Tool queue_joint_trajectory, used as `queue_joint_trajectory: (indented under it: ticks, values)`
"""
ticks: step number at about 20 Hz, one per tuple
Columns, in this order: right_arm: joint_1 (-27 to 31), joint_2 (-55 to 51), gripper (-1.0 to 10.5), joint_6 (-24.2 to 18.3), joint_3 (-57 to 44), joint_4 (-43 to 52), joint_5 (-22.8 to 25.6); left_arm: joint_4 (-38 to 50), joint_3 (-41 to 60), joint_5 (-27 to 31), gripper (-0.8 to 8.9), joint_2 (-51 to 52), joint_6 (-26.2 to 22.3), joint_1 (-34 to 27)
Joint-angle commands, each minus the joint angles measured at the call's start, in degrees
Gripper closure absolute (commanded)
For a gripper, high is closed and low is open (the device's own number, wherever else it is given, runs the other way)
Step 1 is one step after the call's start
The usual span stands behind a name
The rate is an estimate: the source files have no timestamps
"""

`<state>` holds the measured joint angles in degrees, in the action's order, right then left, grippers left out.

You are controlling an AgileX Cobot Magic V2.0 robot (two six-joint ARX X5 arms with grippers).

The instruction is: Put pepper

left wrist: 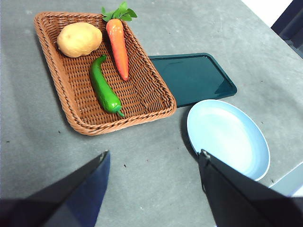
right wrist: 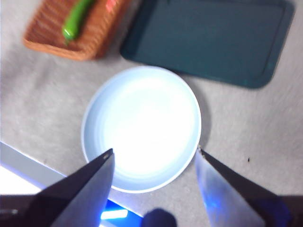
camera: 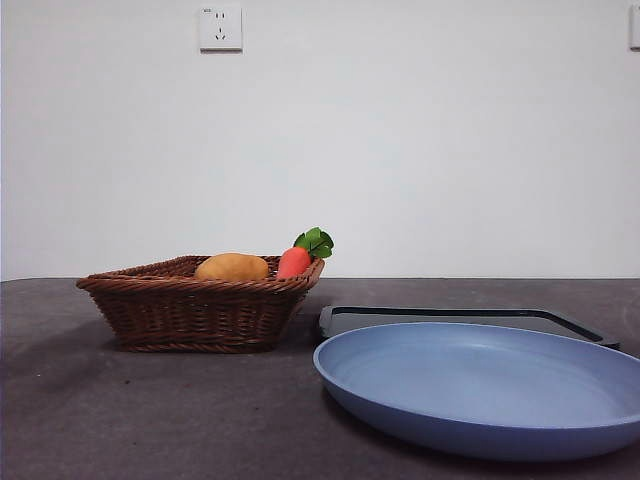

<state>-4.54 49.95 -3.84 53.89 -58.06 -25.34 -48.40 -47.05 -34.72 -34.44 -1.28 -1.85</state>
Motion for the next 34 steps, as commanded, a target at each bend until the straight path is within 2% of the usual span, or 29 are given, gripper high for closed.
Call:
queue_joint_trajectory:
  ticks: [1, 6, 11, 15, 17, 21, 26, 28, 34]
  values:
    - [-0.17, 6.19, 6.5, 0.33, 0.87, 1.55, 0.15, 0.35, -0.98, -0.26, 4.86, -0.20, -0.39, 0.02]
    - [-1.99, 20.48, 6.5, -0.02, 0.87, 6.51, 0.44, 0.35, -0.98, -0.26, 4.87, -0.20, -0.39, 0.02]
    - [-5.18, 31.65, 6.5, -0.79, 0.87, 11.41, 6.25, 0.35, -0.98, -0.26, 4.87, -0.20, -0.39, 0.02]
    - [-7.32, 37.62, 6.5, -1.16, 0.87, 15.06, 6.49, 0.35, -0.98, -0.26, 4.87, -0.20, -0.39, 0.00]
    - [-8.28, 40.04, 6.8, -1.25, 0.87, 16.31, 8.20, 0.33, -0.98, -0.26, 4.87, -0.20, -0.39, 0.00]
    - [-8.72, 43.34, 6.9, -1.81, 0.87, 17.05, 9.27, 0.33, -0.98, -0.26, 4.87, -0.20, -0.31, 0.00]
    - [-8.79, 44.04, 9.0, -1.77, 0.87, 17.07, 8.96, 0.35, -0.98, -0.26, 4.87, -0.20, -0.28, 0.02]
    - [-8.72, 44.04, 9.4, -1.68, 0.87, 17.05, 8.90, 0.33, -0.98, -0.28, 4.86, -0.20, -0.28, 0.02]
    - [-8.55, 42.51, 9.4, -0.02, 0.87, 15.21, 8.76, 0.70, -1.01, 0.17, 4.87, -0.39, -0.15, 0.28]
